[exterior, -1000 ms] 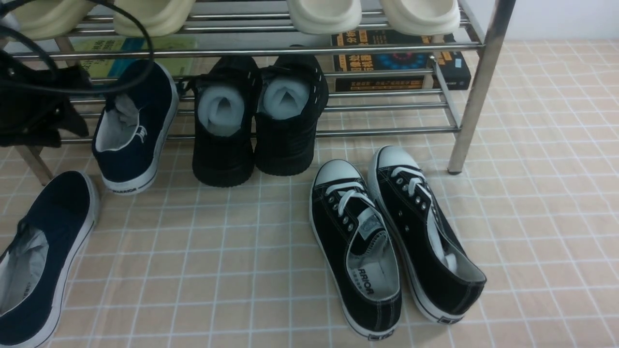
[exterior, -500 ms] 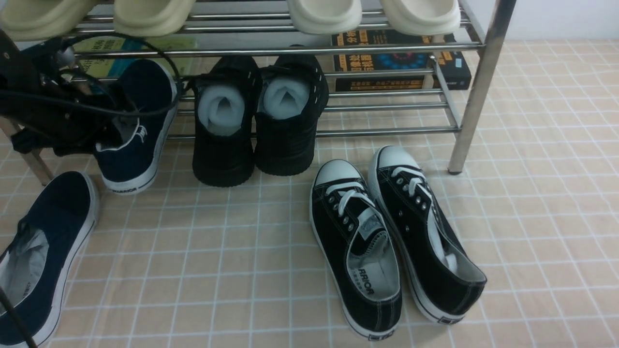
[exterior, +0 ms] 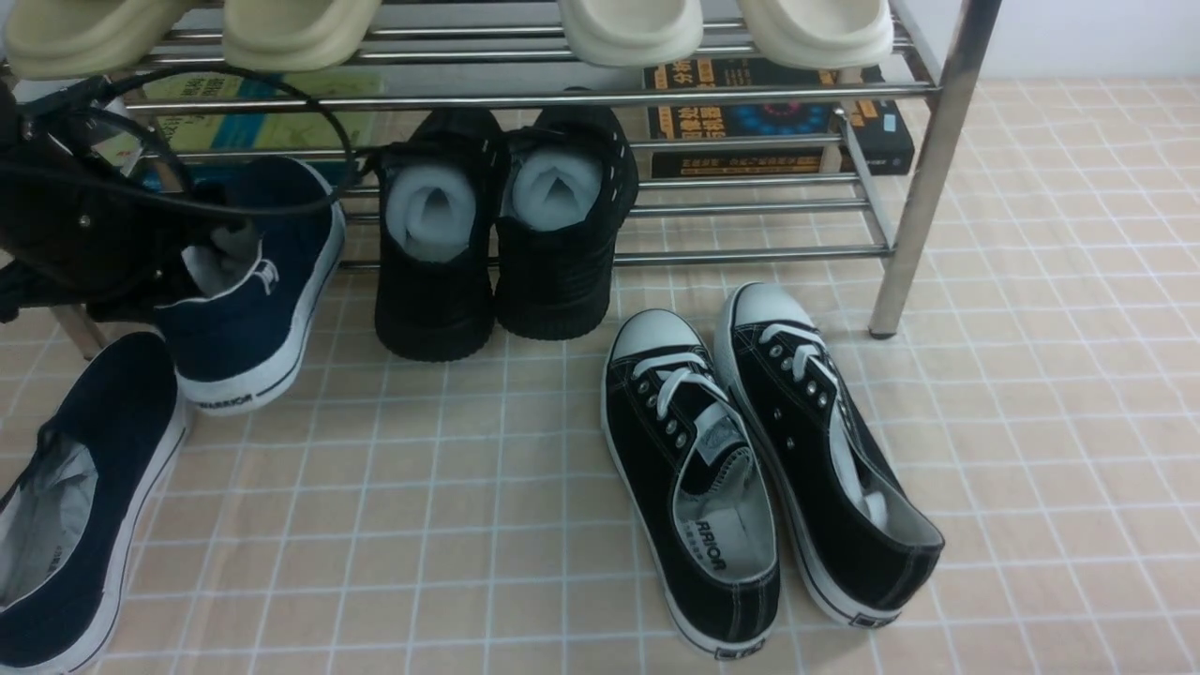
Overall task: Take the shoes off the shelf from the light coffee tablecloth by hand.
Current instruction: 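Set the held shoe down on the floor in front of the rack with the left gripper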
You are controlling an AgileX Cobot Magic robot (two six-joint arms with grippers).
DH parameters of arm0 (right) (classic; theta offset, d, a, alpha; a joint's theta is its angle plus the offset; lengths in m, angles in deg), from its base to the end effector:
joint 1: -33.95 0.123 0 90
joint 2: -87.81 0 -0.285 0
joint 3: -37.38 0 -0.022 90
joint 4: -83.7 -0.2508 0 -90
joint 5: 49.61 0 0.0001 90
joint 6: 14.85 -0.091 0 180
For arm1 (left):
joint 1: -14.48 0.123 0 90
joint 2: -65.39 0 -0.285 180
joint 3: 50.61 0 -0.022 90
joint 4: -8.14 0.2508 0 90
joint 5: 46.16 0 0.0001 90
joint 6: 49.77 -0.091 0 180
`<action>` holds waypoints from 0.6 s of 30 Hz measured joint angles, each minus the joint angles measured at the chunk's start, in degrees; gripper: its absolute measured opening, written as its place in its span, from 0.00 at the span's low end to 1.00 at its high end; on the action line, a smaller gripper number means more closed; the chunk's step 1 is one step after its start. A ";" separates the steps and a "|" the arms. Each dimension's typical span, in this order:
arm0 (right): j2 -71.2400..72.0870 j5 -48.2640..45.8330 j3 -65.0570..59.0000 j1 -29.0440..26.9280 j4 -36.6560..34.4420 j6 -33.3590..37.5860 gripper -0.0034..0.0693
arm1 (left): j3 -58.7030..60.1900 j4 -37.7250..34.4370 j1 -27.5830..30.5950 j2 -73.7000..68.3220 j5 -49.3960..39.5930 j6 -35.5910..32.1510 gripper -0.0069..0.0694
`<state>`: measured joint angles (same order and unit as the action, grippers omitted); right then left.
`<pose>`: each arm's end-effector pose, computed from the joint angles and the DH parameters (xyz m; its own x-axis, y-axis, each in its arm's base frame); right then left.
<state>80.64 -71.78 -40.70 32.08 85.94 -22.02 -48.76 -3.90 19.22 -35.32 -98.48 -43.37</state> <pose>0.0521 -0.0030 0.1740 -0.2936 0.0984 -0.9508 0.0731 0.9941 0.0804 0.3415 0.0132 0.2891 -0.8693 -0.3086 -0.3861 -0.2243 0.9424 -0.2482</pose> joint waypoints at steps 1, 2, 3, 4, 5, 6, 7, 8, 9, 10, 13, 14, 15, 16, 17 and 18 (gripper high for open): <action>0.00 0.00 0.00 0.00 0.00 0.00 0.38 | 0.88 0.11 0.00 1.50 -0.84 0.28 0.12; 0.00 0.00 0.00 0.00 0.00 0.00 0.38 | 0.88 0.18 0.00 1.77 -0.96 0.34 0.12; 0.00 0.00 0.00 0.00 0.00 0.00 0.38 | 3.11 0.65 0.00 3.87 -1.31 1.31 0.12; 0.00 0.00 0.00 0.00 0.00 0.00 0.38 | 4.60 0.89 0.00 4.97 -1.38 2.05 0.12; 0.00 0.00 0.00 0.00 0.00 0.00 0.38 | 6.59 1.14 0.00 6.02 -1.45 2.80 0.12; 0.00 0.00 0.00 0.00 0.00 0.00 0.38 | 7.65 1.26 0.00 6.56 -1.45 3.21 0.12; 0.00 0.00 0.00 0.00 0.00 0.00 0.38 | 8.38 1.26 0.00 6.68 -1.45 3.29 0.12; 0.00 0.00 0.00 0.00 0.00 0.00 0.38 | 11.32 1.63 -0.14 7.30 -1.09 3.78 0.12; 0.00 0.00 0.00 0.00 0.00 0.00 0.38 | 12.77 1.81 -0.39 7.35 -0.49 3.85 0.12; 0.00 0.00 0.00 0.00 0.00 0.00 0.38 | 14.83 2.04 -0.79 7.39 1.62 4.08 0.12; 0.00 0.00 0.00 0.00 0.00 0.00 0.38 | 18.20 2.24 -1.80 7.59 4.96 4.51 0.12; 0.00 0.00 0.00 0.00 0.00 0.00 0.38 | 19.72 2.29 -2.33 7.74 6.93 4.68 0.12; 0.00 0.00 0.00 0.00 0.00 0.00 0.38 | 20.69 2.29 -2.66 7.74 8.36 4.73 0.12; 0.00 0.00 0.00 0.00 0.00 0.00 0.38 | 21.44 2.35 -2.85 7.74 9.46 4.73 0.12; 0.00 0.00 0.00 0.00 0.00 0.00 0.38 | 21.89 2.49 -2.92 7.74 10.14 4.78 0.12; 0.00 0.00 0.00 0.00 0.00 0.00 0.38 | 22.16 2.89 -2.92 7.74 10.50 4.85 0.12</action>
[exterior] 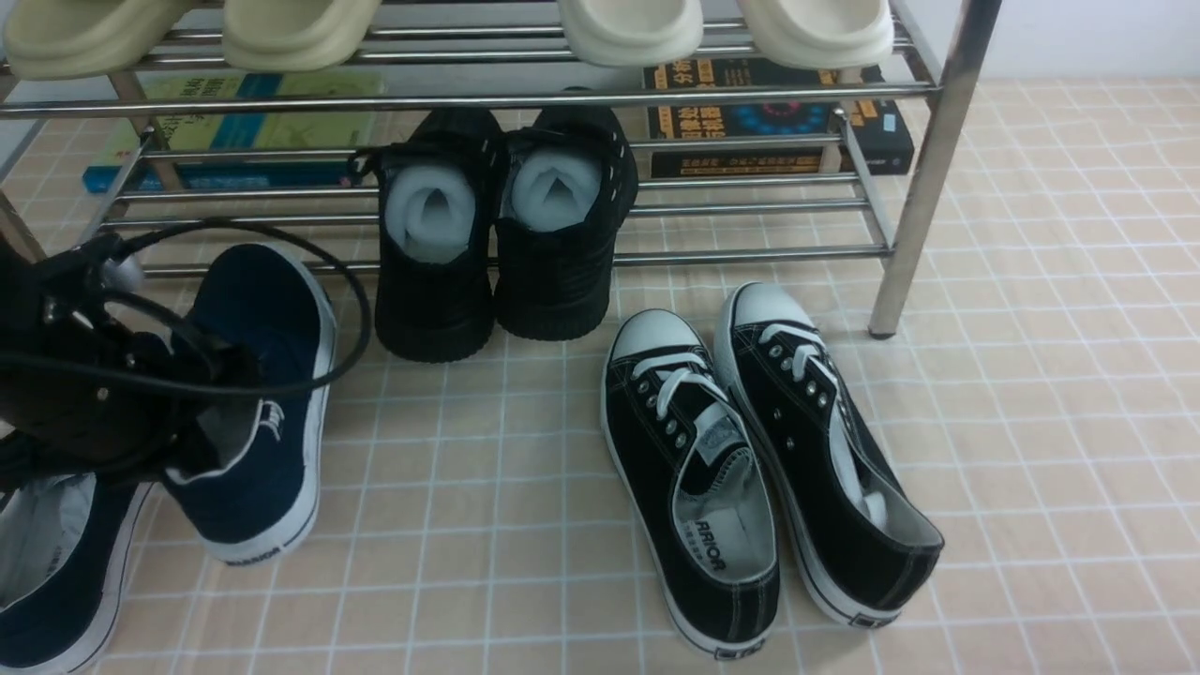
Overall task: Take the shoes off the shelf from the light coffee tablecloth by hand.
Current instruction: 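Set the held shoe down on the floor in front of the rack with the left gripper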
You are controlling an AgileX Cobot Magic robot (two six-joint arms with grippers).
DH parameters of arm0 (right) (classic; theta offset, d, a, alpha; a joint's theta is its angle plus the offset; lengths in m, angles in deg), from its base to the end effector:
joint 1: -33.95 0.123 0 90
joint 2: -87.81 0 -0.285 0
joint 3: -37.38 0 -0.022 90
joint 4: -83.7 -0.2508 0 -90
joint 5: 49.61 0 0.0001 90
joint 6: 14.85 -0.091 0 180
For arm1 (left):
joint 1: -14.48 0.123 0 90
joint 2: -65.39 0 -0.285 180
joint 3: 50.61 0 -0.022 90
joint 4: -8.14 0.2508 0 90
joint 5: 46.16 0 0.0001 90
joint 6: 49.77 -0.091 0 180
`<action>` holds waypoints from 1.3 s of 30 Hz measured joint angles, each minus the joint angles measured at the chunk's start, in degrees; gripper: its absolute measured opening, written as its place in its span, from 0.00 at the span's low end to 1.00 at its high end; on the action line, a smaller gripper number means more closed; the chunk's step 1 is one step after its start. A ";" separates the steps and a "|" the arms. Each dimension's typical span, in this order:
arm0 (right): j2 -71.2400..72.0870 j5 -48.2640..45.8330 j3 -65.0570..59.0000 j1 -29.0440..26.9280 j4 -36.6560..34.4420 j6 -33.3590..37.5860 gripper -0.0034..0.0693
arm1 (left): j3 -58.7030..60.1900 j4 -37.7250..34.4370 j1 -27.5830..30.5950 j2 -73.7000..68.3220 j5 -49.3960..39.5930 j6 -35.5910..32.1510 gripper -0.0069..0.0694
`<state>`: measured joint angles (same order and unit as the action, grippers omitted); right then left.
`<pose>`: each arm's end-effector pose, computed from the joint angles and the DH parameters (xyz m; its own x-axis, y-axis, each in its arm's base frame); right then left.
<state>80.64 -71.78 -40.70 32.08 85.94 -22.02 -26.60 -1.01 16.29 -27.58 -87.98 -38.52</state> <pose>0.0521 -0.0030 0.1740 -0.2936 0.0984 -0.9508 0.0731 0.9941 0.0804 0.2816 -0.0008 0.2293 -0.8859 -0.3370 -0.3187 -0.2815 0.9368 -0.2079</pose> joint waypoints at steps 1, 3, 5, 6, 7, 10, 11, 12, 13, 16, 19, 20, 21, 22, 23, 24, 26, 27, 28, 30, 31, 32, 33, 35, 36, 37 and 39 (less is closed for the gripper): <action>0.00 0.00 0.00 0.00 0.00 0.00 0.38 | 0.06 0.10 0.00 0.00 -0.02 0.00 0.12; 0.00 0.00 0.00 0.00 0.06 0.00 0.38 | 0.05 1.38 0.00 -0.05 -0.31 0.05 0.12; 0.00 0.00 0.00 0.00 0.01 0.00 0.38 | 0.05 1.97 0.00 -0.05 -0.73 0.05 0.12; 0.00 0.00 0.00 0.00 0.01 0.00 0.38 | 0.05 2.34 0.00 -0.05 -0.99 0.05 0.12; 0.00 0.00 0.00 0.00 0.01 0.00 0.38 | 0.05 2.46 0.00 -0.05 -1.99 0.05 0.12; 0.00 0.00 0.00 0.00 0.01 0.00 0.38 | 0.05 2.53 0.00 -0.05 -5.48 0.05 0.12; 0.00 0.00 0.00 0.00 0.01 0.00 0.38 | 0.23 2.74 -0.06 -0.26 -7.84 0.05 0.12; 0.00 0.00 0.00 0.00 0.01 0.00 0.38 | 0.48 3.32 -0.12 -0.54 -9.83 0.06 0.12; 0.00 0.00 0.00 0.00 0.01 0.00 0.38 | 0.48 3.40 -0.12 -0.66 -9.99 0.06 0.12; 0.00 0.00 0.00 0.00 0.01 0.00 0.38 | 0.48 3.73 -0.12 -0.66 -10.15 0.06 0.12; 0.00 0.00 0.00 0.00 0.01 0.00 0.38 | 0.48 3.80 -0.12 -0.66 -9.88 0.06 0.12; 0.00 0.00 0.00 0.00 0.01 0.00 0.38 | 0.48 3.94 -0.12 -0.66 -9.73 0.06 0.12; 0.00 0.00 0.00 0.00 0.01 0.00 0.38 | 0.48 4.08 -0.12 -0.66 -9.48 0.06 0.12; 0.00 0.00 0.00 0.00 0.01 0.00 0.38 | 0.48 4.30 -0.12 -0.66 -9.24 0.06 0.12; 0.00 0.00 0.00 0.00 0.01 0.00 0.38 | 0.48 4.48 -0.12 -0.66 -9.13 0.06 0.12; 0.00 0.00 0.00 0.00 0.01 0.00 0.38 | 0.48 4.78 -0.12 -0.66 -8.89 0.06 0.12; 0.00 0.00 0.00 0.00 0.01 0.00 0.38 | 0.48 5.44 -0.12 -0.66 -8.70 0.06 0.12; 0.00 0.00 0.00 0.00 0.01 0.00 0.38 | 0.48 6.40 -0.19 -0.66 -8.48 0.06 0.13; 0.00 0.00 0.00 0.00 0.01 0.00 0.38 | 0.48 7.58 -0.19 -0.66 -8.24 0.06 0.13; 0.00 0.00 0.00 0.00 0.01 0.00 0.38 | 0.48 9.53 -0.27 -0.66 -7.79 0.06 0.14; 0.00 0.00 0.00 0.00 0.01 0.00 0.38 | 0.48 10.12 -0.27 -0.66 -7.52 0.06 0.15; 0.00 0.00 0.00 0.00 0.01 0.00 0.38 | 0.48 10.34 -0.27 -0.66 -7.47 0.06 0.15; 0.00 0.00 0.00 0.00 0.01 0.00 0.38 | 0.48 10.86 -0.27 -0.66 -7.03 0.06 0.17; 0.00 0.00 0.00 0.00 0.01 0.00 0.38 | 0.48 11.03 -0.27 -0.66 -6.70 0.06 0.20; 0.00 0.00 0.00 0.00 0.01 0.00 0.38 | 0.48 11.03 -0.27 -0.54 -6.62 0.06 0.23; 0.00 0.00 0.00 0.00 0.01 0.00 0.38 | 0.48 11.03 -0.27 -0.38 -6.62 0.06 0.26; 0.00 0.00 0.00 0.00 0.01 0.00 0.38 | 0.48 11.03 -0.27 0.08 -6.62 0.06 0.29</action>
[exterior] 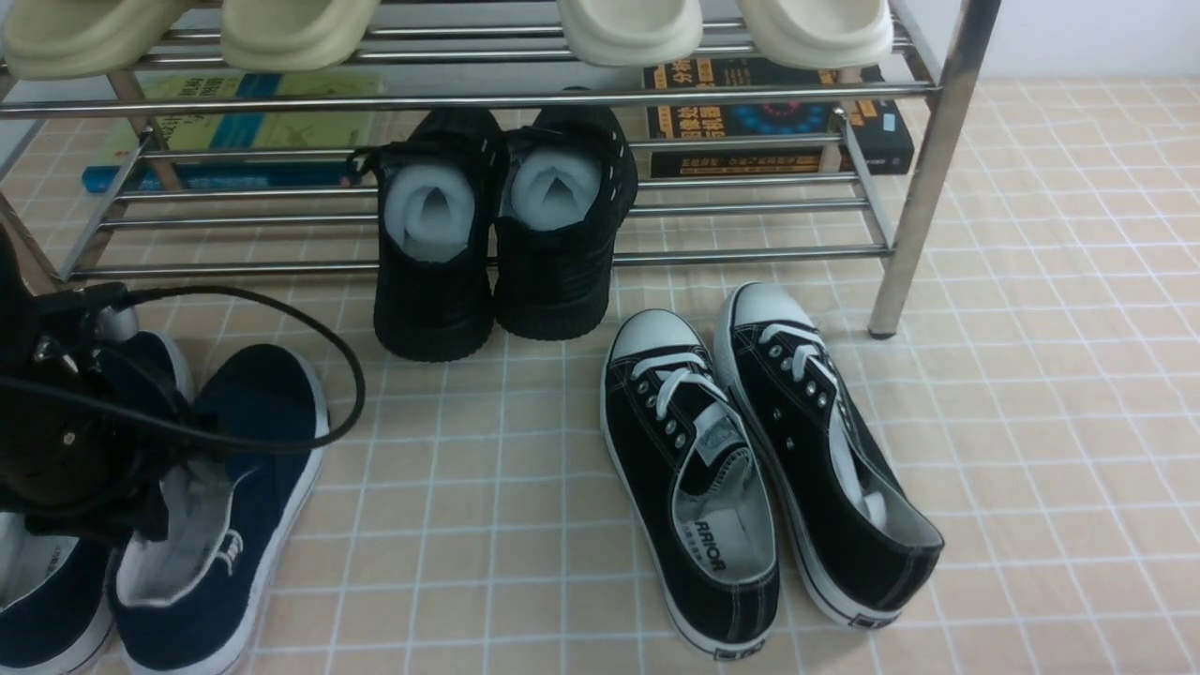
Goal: Take the shoes off the shelf from the light coffee tablecloth by hand.
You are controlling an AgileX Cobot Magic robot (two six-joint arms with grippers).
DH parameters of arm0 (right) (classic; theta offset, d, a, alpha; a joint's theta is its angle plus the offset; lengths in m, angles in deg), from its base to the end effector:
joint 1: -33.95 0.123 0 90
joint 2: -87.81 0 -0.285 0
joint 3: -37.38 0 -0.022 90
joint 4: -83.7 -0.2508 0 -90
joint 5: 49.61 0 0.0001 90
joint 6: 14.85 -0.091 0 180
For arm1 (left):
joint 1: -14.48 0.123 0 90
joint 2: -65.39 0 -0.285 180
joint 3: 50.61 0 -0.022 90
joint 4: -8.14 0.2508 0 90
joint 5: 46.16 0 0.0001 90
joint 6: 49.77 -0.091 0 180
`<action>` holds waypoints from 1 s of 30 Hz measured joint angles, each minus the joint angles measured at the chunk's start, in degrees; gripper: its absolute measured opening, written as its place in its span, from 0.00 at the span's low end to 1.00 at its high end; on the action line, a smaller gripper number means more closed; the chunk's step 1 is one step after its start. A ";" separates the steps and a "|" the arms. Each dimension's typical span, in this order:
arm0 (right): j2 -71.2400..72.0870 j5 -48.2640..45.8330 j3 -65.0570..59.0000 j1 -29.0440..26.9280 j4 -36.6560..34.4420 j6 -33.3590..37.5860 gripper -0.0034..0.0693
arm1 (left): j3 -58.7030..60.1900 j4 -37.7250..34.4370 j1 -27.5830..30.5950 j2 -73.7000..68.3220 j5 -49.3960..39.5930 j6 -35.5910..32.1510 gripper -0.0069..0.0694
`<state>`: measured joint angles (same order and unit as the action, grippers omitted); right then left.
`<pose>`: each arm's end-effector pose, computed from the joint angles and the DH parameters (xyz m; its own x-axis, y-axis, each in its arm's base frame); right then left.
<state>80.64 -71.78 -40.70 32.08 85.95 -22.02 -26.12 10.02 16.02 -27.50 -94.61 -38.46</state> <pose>0.0521 -0.0031 0.1740 -0.2936 0.0983 -0.9509 0.0731 0.9941 0.0802 0.2692 0.0095 0.2236 -0.9485 -0.2002 -0.2454 -0.2017 0.9793 -0.0194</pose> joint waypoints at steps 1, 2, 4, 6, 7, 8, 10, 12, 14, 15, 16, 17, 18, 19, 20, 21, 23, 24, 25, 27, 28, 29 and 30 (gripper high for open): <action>0.00 0.00 0.00 0.00 0.00 0.00 0.38 | 0.00 0.00 0.00 1.40 0.21 0.00 0.34; 0.00 0.00 0.00 0.00 0.00 0.00 0.38 | 0.00 0.00 0.00 3.27 0.31 0.00 0.37; 0.00 0.00 0.00 0.00 0.00 0.00 0.38 | 0.00 0.00 0.00 6.25 0.25 0.00 0.41; 0.00 0.00 0.00 0.00 0.00 0.00 0.38 | 0.00 0.12 0.00 9.83 0.25 0.00 0.43; 0.00 0.00 0.00 0.00 0.00 0.00 0.38 | 0.00 0.35 0.00 12.04 0.09 0.00 0.43; 0.00 0.00 0.00 0.00 0.00 0.00 0.38 | 0.00 0.52 0.00 13.88 -0.14 0.00 0.43; 0.00 0.00 0.00 0.00 0.00 0.00 0.38 | 0.00 0.61 0.00 16.75 -0.63 0.00 0.41; 0.00 0.00 0.00 0.00 0.00 0.00 0.38 | 0.00 0.66 0.00 22.59 -2.29 0.00 0.36; 0.00 0.00 0.00 0.00 0.00 0.00 0.38 | 0.00 0.66 0.00 25.87 -3.89 -0.09 0.31; 0.00 0.00 0.00 0.00 0.00 0.00 0.38 | 0.00 0.66 0.00 29.49 -5.99 -0.68 0.25; 0.00 0.00 0.00 0.00 0.00 0.00 0.38 | 0.16 0.66 0.00 31.71 -7.25 -1.53 0.20; 0.00 0.00 0.00 0.00 0.00 0.00 0.38 | 0.73 0.50 0.00 33.95 -8.37 -2.68 0.15; 0.00 0.00 0.00 0.00 0.00 0.00 0.38 | 1.14 0.34 0.00 35.76 -9.24 -3.77 0.13; 0.00 0.00 0.00 0.00 0.00 0.00 0.38 | 2.24 -0.13 0.00 38.62 -10.36 -5.60 0.11; 0.00 0.00 0.00 0.00 0.00 0.00 0.38 | 3.18 -0.69 0.00 40.62 -10.93 -6.80 0.10; 0.00 0.00 0.00 0.00 0.00 0.00 0.38 | 4.92 -1.88 0.00 43.80 -11.29 -8.45 0.09; 0.00 0.00 0.00 0.00 0.00 0.00 0.38 | 8.24 -4.04 0.00 49.08 -10.36 -10.25 0.09; 0.00 0.00 0.00 0.00 0.00 0.00 0.38 | 9.99 -5.38 0.00 51.68 -9.12 -10.79 0.09; 0.00 0.00 0.00 0.00 0.00 0.00 0.38 | 12.87 -7.57 0.00 55.64 -6.19 -11.32 0.09; 0.00 0.00 0.00 0.00 0.00 0.00 0.38 | 17.97 -10.70 0.00 61.42 -0.35 -11.32 0.09; 0.00 0.00 0.00 0.00 0.00 0.00 0.38 | 18.48 -11.34 0.00 62.62 0.99 -11.32 0.09; 0.00 0.00 0.00 0.00 0.00 0.00 0.38 | 21.86 -13.16 0.00 66.60 5.51 -11.69 0.09; 0.00 0.00 0.00 0.00 0.00 0.00 0.38 | 24.45 -14.26 0.00 69.60 8.93 -11.69 0.09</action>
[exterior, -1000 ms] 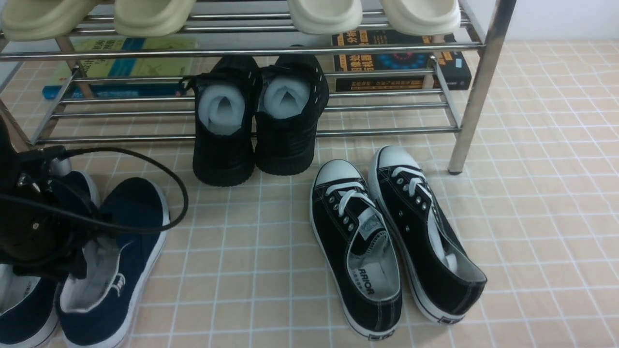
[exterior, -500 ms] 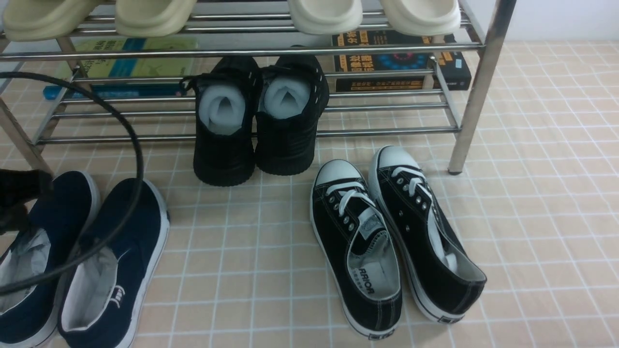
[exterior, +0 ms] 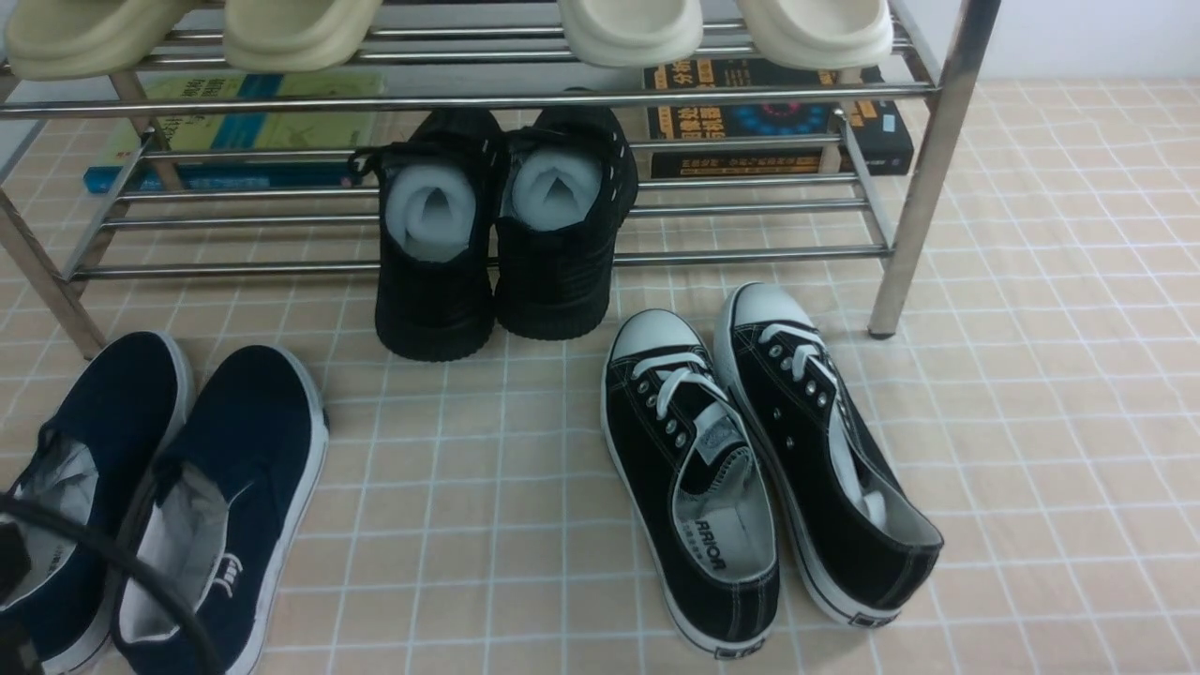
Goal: Take the shoes off the shelf from the light coffee tablecloth by hand.
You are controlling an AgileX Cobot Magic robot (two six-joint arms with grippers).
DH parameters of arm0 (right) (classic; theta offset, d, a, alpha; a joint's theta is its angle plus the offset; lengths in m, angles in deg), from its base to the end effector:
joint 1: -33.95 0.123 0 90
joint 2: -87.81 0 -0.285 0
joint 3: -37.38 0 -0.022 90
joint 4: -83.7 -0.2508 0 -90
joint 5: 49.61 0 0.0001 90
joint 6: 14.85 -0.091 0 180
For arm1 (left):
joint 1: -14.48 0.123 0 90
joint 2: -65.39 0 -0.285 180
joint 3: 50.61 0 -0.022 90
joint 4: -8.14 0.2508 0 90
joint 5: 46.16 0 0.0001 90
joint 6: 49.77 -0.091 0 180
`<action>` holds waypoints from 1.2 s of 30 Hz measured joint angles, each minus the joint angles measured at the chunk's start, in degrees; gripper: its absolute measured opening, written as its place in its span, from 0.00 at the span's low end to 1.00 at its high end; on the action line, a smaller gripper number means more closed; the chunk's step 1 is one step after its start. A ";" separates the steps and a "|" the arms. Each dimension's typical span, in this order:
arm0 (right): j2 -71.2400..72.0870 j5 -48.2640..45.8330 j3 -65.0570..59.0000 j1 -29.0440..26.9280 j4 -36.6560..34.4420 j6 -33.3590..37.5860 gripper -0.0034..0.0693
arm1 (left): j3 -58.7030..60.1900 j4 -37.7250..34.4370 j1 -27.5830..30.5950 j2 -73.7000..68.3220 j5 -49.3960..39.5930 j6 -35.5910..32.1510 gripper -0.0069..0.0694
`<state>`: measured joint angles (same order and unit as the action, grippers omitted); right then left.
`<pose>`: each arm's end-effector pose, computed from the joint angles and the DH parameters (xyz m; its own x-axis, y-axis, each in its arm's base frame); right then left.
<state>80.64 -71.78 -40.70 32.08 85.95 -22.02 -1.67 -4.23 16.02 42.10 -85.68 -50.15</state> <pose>0.0521 -0.0031 0.1740 -0.2936 0.0983 -0.9509 0.0731 0.9941 0.0802 0.0547 -0.0110 0.3006 -0.3712 -0.1688 -0.9131 0.0416 0.9793 -0.1980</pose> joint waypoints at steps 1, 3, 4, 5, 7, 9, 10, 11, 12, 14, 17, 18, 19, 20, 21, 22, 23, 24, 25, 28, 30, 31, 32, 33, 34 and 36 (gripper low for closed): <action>0.00 0.00 0.00 0.00 0.00 0.00 0.38 | 1.92 -0.62 0.00 2.19 2.48 -0.06 0.09; 0.00 0.00 0.00 0.00 0.00 0.00 0.38 | 3.91 -0.83 0.00 4.06 4.46 -0.06 0.10; 0.00 0.00 0.00 0.00 0.00 0.00 0.38 | 6.13 -1.02 0.00 6.50 6.49 -0.11 0.10; 0.00 0.00 0.00 0.00 0.00 0.00 0.38 | 6.38 -1.02 0.00 6.98 6.86 -0.11 0.10; 0.00 0.00 0.00 0.00 0.00 0.00 0.38 | 9.26 -1.09 0.00 9.10 7.42 -0.12 0.11; 0.00 0.00 0.00 0.00 0.00 0.00 0.38 | 10.10 -1.09 0.00 9.50 7.46 -0.12 0.11; 0.00 0.00 0.00 0.00 0.00 0.00 0.38 | 11.29 -1.03 0.00 9.65 7.46 -0.12 0.11; 0.00 0.00 0.00 0.00 0.00 0.00 0.38 | 11.90 -0.70 0.00 9.65 7.46 -0.12 0.11; 0.00 0.00 0.00 0.00 0.00 0.00 0.38 | 12.40 -0.12 0.00 9.65 7.46 -0.12 0.11; 0.00 0.00 0.00 0.00 0.00 0.00 0.38 | 13.10 1.25 0.00 9.65 7.61 -0.12 0.11; 0.00 0.00 0.00 0.00 0.00 0.00 0.38 | 13.40 2.81 0.00 9.65 7.54 -0.12 0.12; 0.00 0.00 0.00 0.00 0.00 0.00 0.38 | 13.40 3.03 0.00 9.65 7.62 -0.12 0.12; 0.00 0.00 0.00 0.00 0.00 0.00 0.38 | 13.40 3.31 0.00 9.65 7.75 -0.12 0.12; 0.00 0.00 0.00 0.00 0.00 0.00 0.38 | 13.40 3.29 0.00 9.65 7.75 -0.12 0.12; 0.00 0.00 0.00 0.00 0.00 0.00 0.38 | 13.45 3.33 0.00 9.65 7.87 -0.12 0.12; 0.00 0.00 0.00 0.00 0.00 0.00 0.38 | 13.45 3.43 0.00 9.65 7.91 -0.12 0.12; 0.00 0.00 0.00 0.00 0.00 0.00 0.38 | 13.75 3.54 0.00 9.65 8.30 -0.12 0.12; 0.00 0.00 0.00 0.00 0.00 0.00 0.38 | 14.30 3.99 0.00 9.65 8.80 -0.17 0.13; 0.00 0.00 0.00 0.00 0.00 0.00 0.38 | 14.42 4.00 0.00 9.65 8.92 -0.17 0.13; 0.00 0.00 0.00 0.00 0.00 0.00 0.38 | 17.32 6.71 0.00 10.22 11.60 -0.17 0.13; 0.00 0.00 0.00 0.00 0.00 0.00 0.38 | 20.61 9.57 0.00 12.05 13.59 0.37 0.14; 0.00 0.00 0.00 0.00 0.00 0.00 0.38 | 22.06 10.98 0.00 13.14 14.42 1.01 0.14; 0.00 0.00 0.00 0.00 0.00 0.00 0.38 | 23.45 12.73 0.00 14.43 15.13 2.41 0.14; 0.00 0.00 0.00 0.00 0.00 0.00 0.38 | 23.99 13.03 0.00 14.62 15.20 2.71 0.14; 0.00 0.00 0.00 0.00 0.00 0.00 0.38 | 25.61 15.03 0.00 15.65 15.91 4.94 0.14; 0.00 0.00 0.00 0.00 0.00 0.00 0.38 | 28.57 17.69 0.00 16.10 16.63 8.81 0.14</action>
<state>80.64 -71.78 -40.70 32.08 85.95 -22.02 26.90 13.45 16.02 58.20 -69.05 -41.34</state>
